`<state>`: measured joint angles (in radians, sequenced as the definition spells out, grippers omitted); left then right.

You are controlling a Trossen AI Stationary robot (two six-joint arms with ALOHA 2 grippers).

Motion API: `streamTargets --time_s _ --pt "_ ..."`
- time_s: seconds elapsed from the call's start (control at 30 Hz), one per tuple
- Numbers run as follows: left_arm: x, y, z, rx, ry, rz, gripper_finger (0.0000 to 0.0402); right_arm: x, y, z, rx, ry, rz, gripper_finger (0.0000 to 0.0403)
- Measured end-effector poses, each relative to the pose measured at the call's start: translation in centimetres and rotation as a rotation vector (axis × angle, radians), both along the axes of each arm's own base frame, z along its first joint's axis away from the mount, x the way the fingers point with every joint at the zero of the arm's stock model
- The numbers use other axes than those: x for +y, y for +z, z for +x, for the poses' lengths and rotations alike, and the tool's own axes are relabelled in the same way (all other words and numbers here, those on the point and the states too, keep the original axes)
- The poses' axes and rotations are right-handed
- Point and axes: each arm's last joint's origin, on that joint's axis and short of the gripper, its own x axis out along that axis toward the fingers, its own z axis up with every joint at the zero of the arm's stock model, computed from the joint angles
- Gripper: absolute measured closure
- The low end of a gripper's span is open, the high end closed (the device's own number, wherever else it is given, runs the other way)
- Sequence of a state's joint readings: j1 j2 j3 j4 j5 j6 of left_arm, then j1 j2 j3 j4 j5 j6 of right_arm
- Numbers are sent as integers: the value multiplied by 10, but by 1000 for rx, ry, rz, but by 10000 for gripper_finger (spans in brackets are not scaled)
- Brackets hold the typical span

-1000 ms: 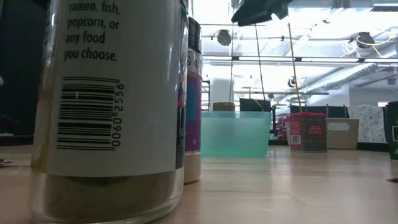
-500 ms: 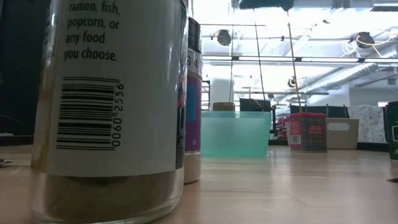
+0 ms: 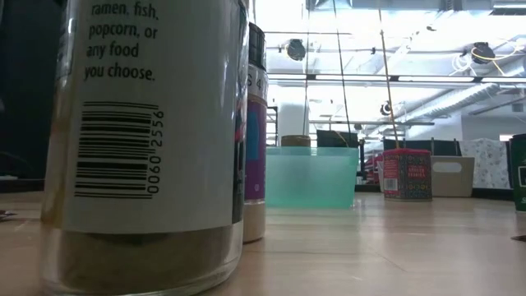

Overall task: Sort spices by type
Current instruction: Put the top brown seasoning bottle into the blue bin

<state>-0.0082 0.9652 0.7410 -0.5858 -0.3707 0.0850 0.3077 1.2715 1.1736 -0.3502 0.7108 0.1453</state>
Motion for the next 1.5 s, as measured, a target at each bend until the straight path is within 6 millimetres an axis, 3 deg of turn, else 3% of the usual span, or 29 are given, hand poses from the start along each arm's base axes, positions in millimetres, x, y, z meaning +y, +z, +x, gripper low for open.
streamTargets --time_s 0.37,0.93,1.17,1.3,1.5 --pt "33 -3 -1 -26 49 -207 98 -4 -16 -6 130 -71 16 167" --pt "30 -4 -1 0 -6 -184 96 -5 -17 -7 138 -77 24 167" --pt "30 -3 -1 -2 -8 -185 49 -5 -17 -7 138 -78 25 167" --pt "33 -3 -2 -16 93 -140 18 -4 -20 -4 150 -78 22 167" --pt "31 -6 -4 14 88 -208 11 -4 -25 0 173 -82 15 167"
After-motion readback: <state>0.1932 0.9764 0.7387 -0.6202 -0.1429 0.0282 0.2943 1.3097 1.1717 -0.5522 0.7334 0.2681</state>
